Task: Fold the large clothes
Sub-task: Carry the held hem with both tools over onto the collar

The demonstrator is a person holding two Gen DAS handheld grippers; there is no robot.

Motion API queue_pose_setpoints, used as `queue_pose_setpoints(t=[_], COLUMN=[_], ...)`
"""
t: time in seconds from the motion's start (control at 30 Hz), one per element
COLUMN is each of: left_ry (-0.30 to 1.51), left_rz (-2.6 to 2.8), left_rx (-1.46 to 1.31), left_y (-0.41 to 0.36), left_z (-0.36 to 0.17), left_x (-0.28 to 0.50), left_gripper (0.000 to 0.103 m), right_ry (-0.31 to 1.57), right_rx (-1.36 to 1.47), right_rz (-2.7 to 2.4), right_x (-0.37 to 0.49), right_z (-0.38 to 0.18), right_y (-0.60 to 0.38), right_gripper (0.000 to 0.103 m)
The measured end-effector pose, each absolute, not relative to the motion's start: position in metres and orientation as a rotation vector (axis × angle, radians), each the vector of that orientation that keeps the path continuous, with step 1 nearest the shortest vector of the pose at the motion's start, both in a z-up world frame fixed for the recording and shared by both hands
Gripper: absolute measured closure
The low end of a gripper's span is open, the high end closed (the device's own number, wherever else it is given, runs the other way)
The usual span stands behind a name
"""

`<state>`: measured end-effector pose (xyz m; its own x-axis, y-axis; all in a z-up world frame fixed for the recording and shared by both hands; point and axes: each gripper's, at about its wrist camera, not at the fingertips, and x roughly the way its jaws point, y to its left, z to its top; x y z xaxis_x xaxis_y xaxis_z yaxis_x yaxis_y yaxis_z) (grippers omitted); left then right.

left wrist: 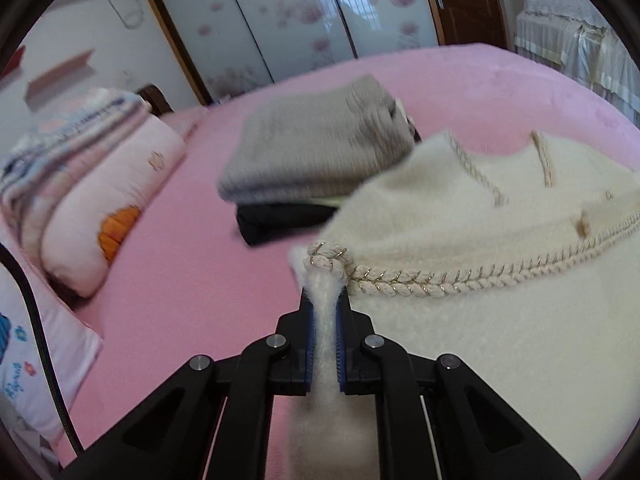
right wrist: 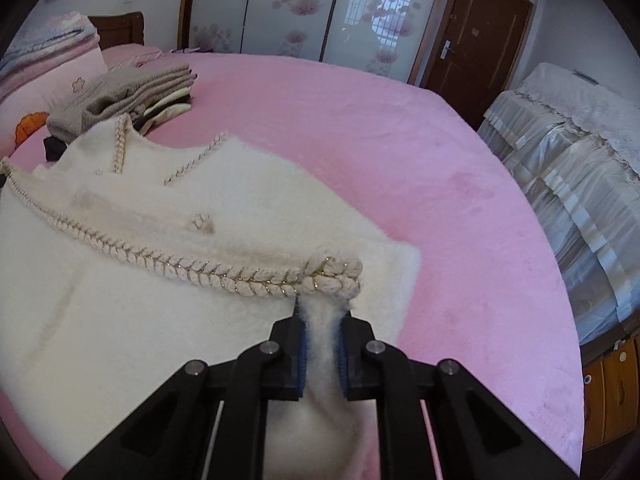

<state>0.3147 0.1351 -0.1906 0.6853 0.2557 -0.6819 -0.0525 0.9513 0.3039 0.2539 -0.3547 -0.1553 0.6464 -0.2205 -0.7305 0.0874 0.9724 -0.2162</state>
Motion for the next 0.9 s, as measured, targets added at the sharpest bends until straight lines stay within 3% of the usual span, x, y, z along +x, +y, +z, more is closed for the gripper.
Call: queue_pose_setpoints(t=[0.23, 0.43, 0.6, 0.9], left_ry=[0.732, 0.716, 0.751, 0.868], left_rz=[0.294, 0.347, 0.382, 0.426], left_rx=[0.173, 0.103, 0.057, 0.054], left_y=[0.143, 0.146, 0.146, 0.148], left_z=[-0.147, -0.138, -0.161, -0.250], left_x=[0.334, 0.384, 0.434, 0.480], left_gripper=[0.097, 0.097, 0.097, 0.097], right_ry=[0.730, 0.695, 0.735, 0.950], right_rx=[-0.128, -0.079, -0.024, 0.097], right_rz=[-0.229, -0.281, -0.328, -0.410], right_x=[0.262, 0.306, 0.362, 0.418], right_z=[-0.099, -0.092, -0.118, -0.219], right_y=[-0.362, -0.371, -0.383, -0.403], right_gripper=[0.096, 0.096, 0.096, 0.096])
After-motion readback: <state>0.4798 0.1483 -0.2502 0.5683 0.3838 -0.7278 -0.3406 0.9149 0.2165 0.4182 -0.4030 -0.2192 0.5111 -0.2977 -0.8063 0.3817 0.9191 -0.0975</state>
